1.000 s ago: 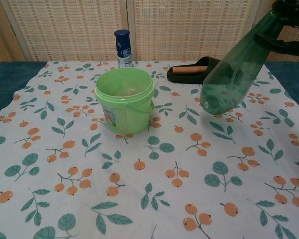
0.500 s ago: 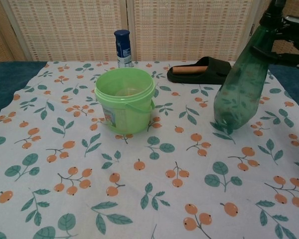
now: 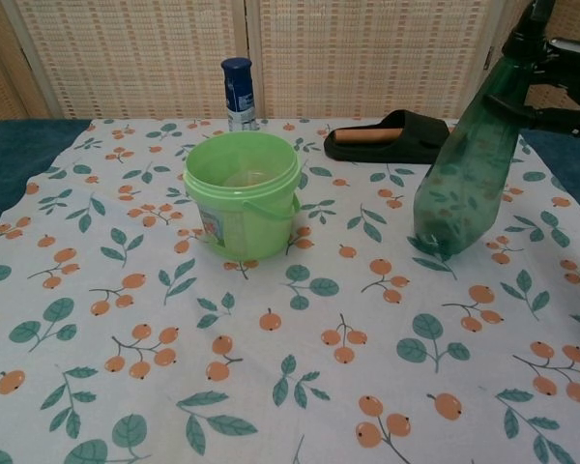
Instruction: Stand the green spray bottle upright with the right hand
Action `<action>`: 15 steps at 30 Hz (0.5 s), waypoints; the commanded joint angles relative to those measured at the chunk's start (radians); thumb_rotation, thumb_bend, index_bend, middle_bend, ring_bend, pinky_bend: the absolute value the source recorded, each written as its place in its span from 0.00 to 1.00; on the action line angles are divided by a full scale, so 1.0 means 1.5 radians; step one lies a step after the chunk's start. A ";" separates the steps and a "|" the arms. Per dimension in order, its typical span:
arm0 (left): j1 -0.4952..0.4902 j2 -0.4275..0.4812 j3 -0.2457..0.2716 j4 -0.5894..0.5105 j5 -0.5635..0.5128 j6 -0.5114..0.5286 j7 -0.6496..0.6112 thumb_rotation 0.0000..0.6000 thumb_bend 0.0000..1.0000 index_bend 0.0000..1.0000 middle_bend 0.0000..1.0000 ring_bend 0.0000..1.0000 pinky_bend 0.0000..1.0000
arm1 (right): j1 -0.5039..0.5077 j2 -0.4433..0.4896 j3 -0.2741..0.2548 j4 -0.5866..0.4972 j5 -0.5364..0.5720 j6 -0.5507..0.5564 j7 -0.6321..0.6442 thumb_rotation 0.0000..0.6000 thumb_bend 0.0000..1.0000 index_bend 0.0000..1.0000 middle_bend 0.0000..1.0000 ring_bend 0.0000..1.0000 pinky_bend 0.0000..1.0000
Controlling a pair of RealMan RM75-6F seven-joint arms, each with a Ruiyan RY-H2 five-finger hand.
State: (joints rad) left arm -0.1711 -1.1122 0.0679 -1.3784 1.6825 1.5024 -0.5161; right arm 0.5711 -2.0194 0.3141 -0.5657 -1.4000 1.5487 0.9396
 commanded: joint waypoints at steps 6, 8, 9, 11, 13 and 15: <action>0.000 -0.001 0.001 0.000 0.001 0.000 0.001 1.00 0.32 0.07 0.10 0.00 0.11 | -0.004 -0.005 -0.005 0.013 0.000 -0.011 0.021 1.00 0.04 0.72 0.54 0.31 0.24; -0.001 -0.001 0.001 0.001 0.001 -0.002 0.000 1.00 0.32 0.07 0.10 0.00 0.11 | -0.004 -0.004 -0.005 0.016 -0.002 -0.010 0.025 1.00 0.04 0.70 0.54 0.31 0.24; -0.001 -0.001 0.002 0.001 0.001 -0.003 0.000 1.00 0.32 0.07 0.10 0.00 0.11 | -0.003 -0.004 -0.006 0.017 -0.003 -0.009 0.026 1.00 0.04 0.69 0.54 0.30 0.24; -0.002 -0.001 0.001 0.001 0.000 -0.003 -0.001 1.00 0.32 0.07 0.10 0.00 0.11 | -0.002 -0.003 -0.008 0.019 -0.005 -0.008 0.027 1.00 0.04 0.67 0.54 0.29 0.24; -0.002 -0.001 0.001 0.001 0.000 -0.003 -0.002 1.00 0.32 0.07 0.10 0.00 0.11 | -0.002 -0.001 -0.008 0.020 -0.006 -0.010 0.027 1.00 0.04 0.64 0.54 0.27 0.24; -0.002 -0.001 0.002 0.002 0.001 -0.003 -0.002 1.00 0.32 0.07 0.10 0.00 0.11 | -0.002 -0.001 -0.009 0.020 -0.006 -0.012 0.027 1.00 0.03 0.62 0.54 0.26 0.24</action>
State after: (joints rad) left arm -0.1739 -1.1142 0.0708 -1.3758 1.6833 1.4975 -0.5192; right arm 0.5678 -2.0207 0.3009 -0.5355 -1.4087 1.5317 0.9800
